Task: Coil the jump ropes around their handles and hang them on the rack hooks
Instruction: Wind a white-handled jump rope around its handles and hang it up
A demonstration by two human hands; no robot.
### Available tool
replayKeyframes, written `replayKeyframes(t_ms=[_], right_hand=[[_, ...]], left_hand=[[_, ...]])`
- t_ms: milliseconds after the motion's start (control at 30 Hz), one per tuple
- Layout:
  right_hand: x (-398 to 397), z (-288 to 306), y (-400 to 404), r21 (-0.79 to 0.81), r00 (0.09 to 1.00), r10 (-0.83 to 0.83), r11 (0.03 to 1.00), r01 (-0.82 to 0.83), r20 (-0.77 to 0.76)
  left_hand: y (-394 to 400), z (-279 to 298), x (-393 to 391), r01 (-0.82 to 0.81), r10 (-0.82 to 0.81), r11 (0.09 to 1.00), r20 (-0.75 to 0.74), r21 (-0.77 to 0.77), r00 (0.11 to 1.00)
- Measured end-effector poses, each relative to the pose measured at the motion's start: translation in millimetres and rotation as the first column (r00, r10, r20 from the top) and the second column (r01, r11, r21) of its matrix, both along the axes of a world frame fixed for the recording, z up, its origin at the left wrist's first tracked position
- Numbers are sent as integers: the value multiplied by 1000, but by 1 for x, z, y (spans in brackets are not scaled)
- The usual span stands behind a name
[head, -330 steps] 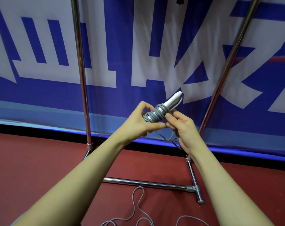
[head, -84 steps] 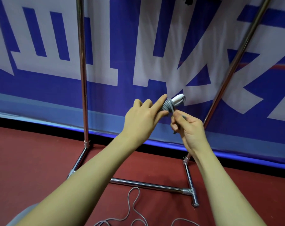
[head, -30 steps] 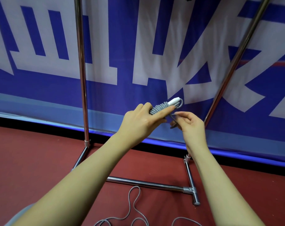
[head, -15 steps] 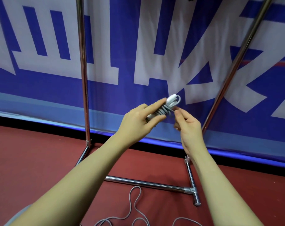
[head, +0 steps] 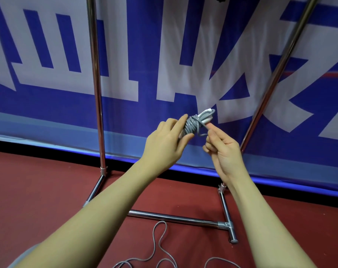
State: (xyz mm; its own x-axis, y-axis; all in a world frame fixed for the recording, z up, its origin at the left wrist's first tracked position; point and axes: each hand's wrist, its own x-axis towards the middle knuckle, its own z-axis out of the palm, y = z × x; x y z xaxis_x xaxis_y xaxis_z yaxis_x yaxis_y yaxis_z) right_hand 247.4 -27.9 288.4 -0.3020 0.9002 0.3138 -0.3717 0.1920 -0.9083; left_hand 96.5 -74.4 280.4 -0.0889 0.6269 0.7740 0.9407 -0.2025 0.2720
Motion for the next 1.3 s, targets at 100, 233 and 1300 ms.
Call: replayKeyframes(t_ms=[100, 233, 1300], right_hand=[[-1, 0, 2, 61, 998, -38, 998, 35, 51], [0, -4, 3, 37, 996, -84, 996, 82, 38], [1, -16, 8, -54, 991, -134, 989, 134, 9]], left_hand=[[3, -4, 3, -36, 44, 995, -92, 91, 995], [-7, -1, 12, 296, -251, 952, 349, -82, 903], [0, -5, 9, -34, 34, 999, 19, -9, 999]])
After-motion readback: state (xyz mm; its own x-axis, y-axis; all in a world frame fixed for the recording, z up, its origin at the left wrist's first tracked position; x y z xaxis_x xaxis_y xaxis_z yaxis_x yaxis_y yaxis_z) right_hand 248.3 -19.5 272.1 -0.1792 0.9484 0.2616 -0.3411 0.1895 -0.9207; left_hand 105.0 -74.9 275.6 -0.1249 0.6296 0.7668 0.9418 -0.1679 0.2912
